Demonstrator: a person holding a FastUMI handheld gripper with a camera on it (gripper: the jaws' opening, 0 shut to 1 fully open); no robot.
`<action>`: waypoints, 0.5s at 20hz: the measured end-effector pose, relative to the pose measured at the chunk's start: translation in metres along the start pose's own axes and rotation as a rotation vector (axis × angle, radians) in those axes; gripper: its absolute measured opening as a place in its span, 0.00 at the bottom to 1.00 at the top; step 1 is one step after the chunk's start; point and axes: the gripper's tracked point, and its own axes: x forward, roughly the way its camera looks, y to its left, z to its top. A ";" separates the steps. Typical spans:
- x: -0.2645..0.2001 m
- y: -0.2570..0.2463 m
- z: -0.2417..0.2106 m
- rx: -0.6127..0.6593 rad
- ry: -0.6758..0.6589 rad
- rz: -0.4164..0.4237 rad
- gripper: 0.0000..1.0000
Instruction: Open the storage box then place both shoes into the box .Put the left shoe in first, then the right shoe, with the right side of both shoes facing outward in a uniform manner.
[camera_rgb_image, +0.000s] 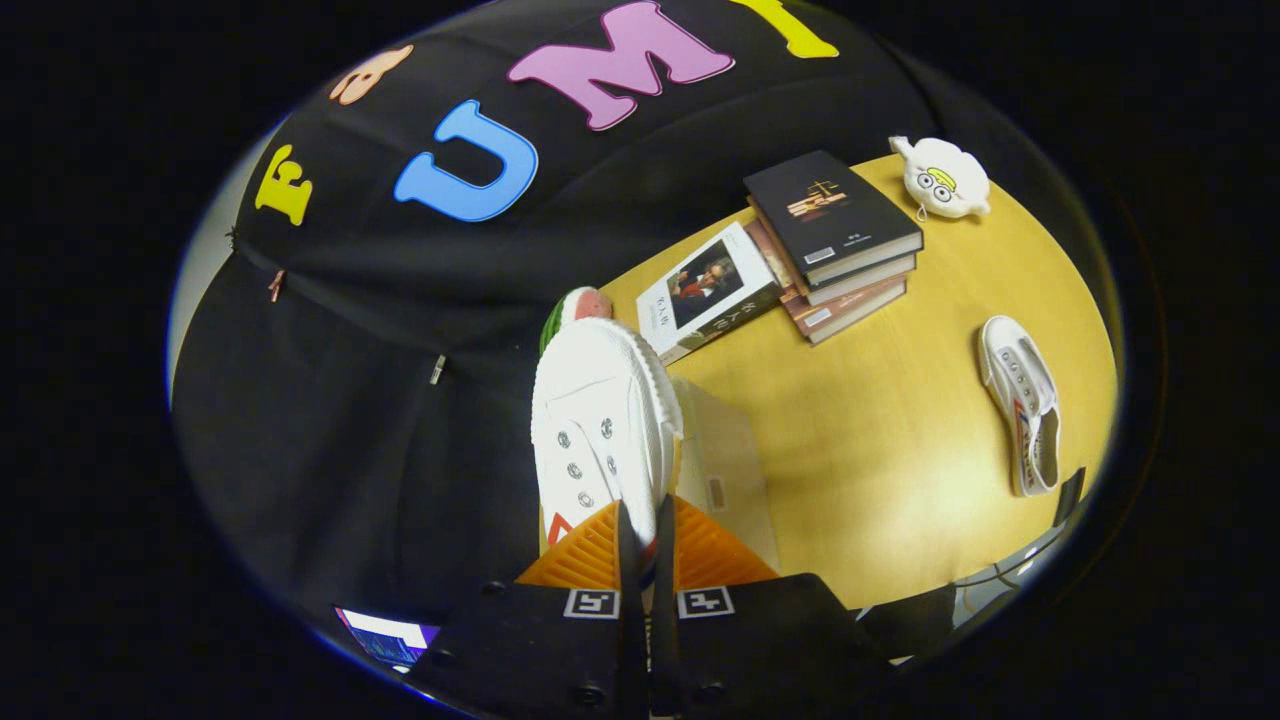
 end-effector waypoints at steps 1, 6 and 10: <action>0.009 0.008 -0.005 -0.009 0.011 0.002 0.06; 0.053 0.031 -0.023 -0.041 0.020 -0.003 0.06; 0.084 0.031 -0.041 -0.028 0.065 -0.044 0.06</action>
